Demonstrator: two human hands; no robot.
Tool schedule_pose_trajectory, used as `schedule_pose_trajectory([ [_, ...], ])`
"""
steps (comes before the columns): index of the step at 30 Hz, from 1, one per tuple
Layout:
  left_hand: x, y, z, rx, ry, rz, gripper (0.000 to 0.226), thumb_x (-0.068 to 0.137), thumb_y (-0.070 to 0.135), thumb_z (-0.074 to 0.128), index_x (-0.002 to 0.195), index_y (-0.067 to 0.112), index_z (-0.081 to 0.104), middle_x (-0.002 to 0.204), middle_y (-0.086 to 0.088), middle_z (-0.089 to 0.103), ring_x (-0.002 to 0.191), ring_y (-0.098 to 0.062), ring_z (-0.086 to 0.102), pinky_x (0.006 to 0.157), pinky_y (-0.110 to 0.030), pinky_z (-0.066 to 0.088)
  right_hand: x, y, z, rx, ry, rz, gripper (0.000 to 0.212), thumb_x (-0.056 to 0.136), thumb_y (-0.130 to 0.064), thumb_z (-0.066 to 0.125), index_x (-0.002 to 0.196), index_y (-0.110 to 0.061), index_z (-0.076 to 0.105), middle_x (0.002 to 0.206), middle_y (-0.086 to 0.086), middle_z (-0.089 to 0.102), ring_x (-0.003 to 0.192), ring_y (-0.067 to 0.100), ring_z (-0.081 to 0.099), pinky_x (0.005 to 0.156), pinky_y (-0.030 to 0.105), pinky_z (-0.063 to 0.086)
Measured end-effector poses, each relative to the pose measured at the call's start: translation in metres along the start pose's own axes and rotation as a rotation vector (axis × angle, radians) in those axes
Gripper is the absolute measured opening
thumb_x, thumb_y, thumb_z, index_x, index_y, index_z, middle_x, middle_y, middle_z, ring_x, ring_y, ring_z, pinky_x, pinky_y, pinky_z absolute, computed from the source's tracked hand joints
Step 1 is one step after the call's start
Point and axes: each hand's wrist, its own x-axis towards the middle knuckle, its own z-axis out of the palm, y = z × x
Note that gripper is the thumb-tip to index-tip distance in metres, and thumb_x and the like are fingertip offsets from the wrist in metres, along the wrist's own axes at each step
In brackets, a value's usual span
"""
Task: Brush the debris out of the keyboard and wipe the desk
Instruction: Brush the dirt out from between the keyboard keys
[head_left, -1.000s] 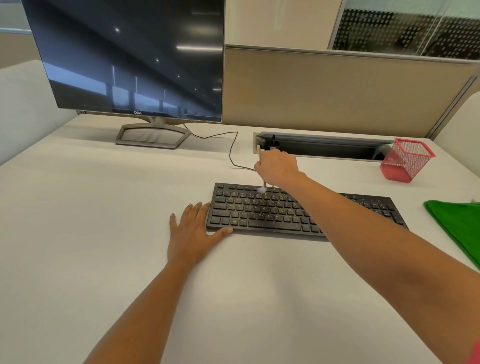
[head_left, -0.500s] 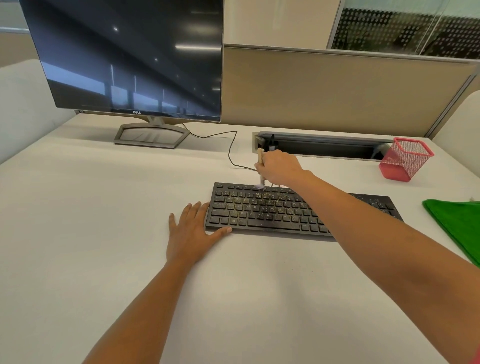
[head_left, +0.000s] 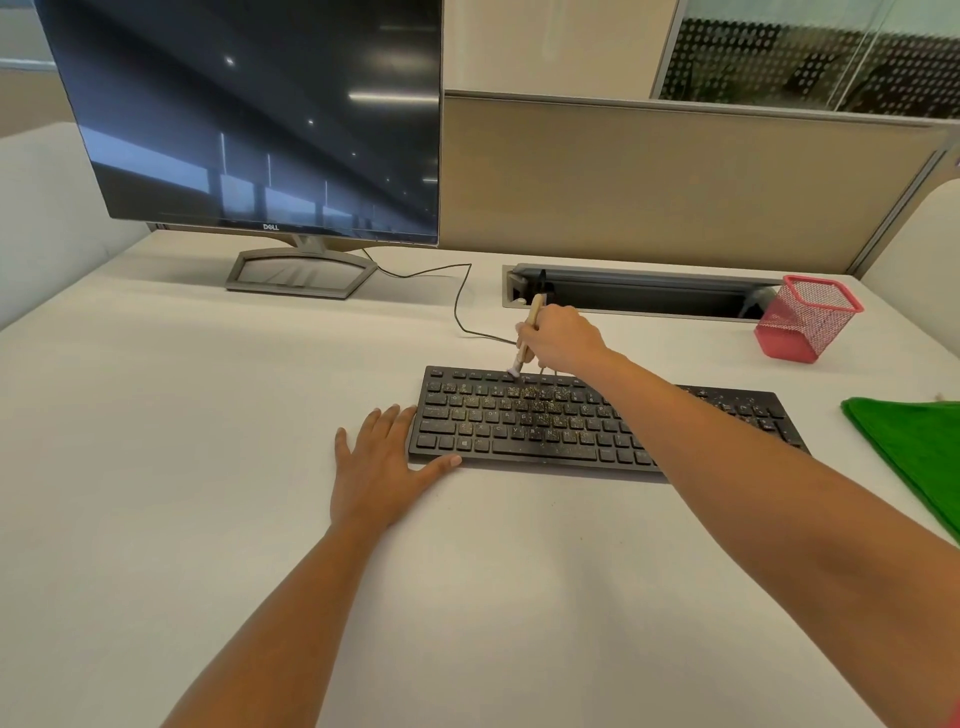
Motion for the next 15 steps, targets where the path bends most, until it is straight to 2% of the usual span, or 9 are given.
schedule_pose_trajectory([
  [4,0.0006,0.0003,0.0002,-0.005,0.001,0.002,0.108,0.057,0.09,0.009,0.147,0.032,0.022,0.155,0.009,0.022,0.145,-0.01,0.008,0.117,-0.047,0.001,-0.0005,-0.0001,-0.0045,0.038,-0.016,0.037,0.031,0.095,-0.025,0.042,0.094,-0.005,0.066,0.065,-0.004,0.059,0.075,0.019,0.059,0.083,0.038,0.052],
  [7,0.0007,0.0002,-0.0003,-0.011,0.002,0.005,0.107,0.058,0.09,0.01,0.147,0.031,0.023,0.155,0.008,0.022,0.145,-0.011,0.008,0.116,-0.047,0.001,0.0007,0.0008,-0.0065,0.072,0.057,0.07,0.034,0.095,-0.025,0.041,0.094,-0.005,0.068,0.083,0.005,0.07,0.084,0.022,0.065,0.083,0.038,0.052],
  [10,-0.0001,-0.0003,-0.0009,-0.01,-0.001,0.006,0.102,0.065,0.092,0.02,0.147,0.031,0.023,0.155,0.008,0.023,0.145,-0.011,0.009,0.117,-0.047,0.002,0.0024,0.0022,-0.0039,0.114,0.131,0.071,0.038,0.098,-0.033,0.04,0.099,-0.005,0.066,0.095,0.009,0.068,0.083,0.024,0.063,0.078,0.038,0.051],
  [12,-0.0001,-0.0003,-0.0008,-0.011,-0.003,0.006,0.102,0.065,0.092,0.02,0.147,0.031,0.023,0.155,0.008,0.023,0.145,-0.011,0.009,0.117,-0.047,0.002,0.0018,0.0033,-0.0015,0.13,0.1,0.056,0.04,0.098,-0.035,0.04,0.101,-0.004,0.066,0.097,0.01,0.068,0.084,0.025,0.064,0.079,0.039,0.051],
  [15,-0.0005,0.0001,-0.0009,-0.01,0.008,0.007,0.107,0.058,0.09,0.011,0.147,0.031,0.024,0.155,0.008,0.023,0.145,-0.011,0.009,0.116,-0.047,0.002,-0.0011,0.0054,-0.0014,0.08,0.029,0.043,0.036,0.098,-0.03,0.041,0.098,-0.004,0.066,0.095,0.009,0.07,0.086,0.025,0.066,0.082,0.038,0.052],
])
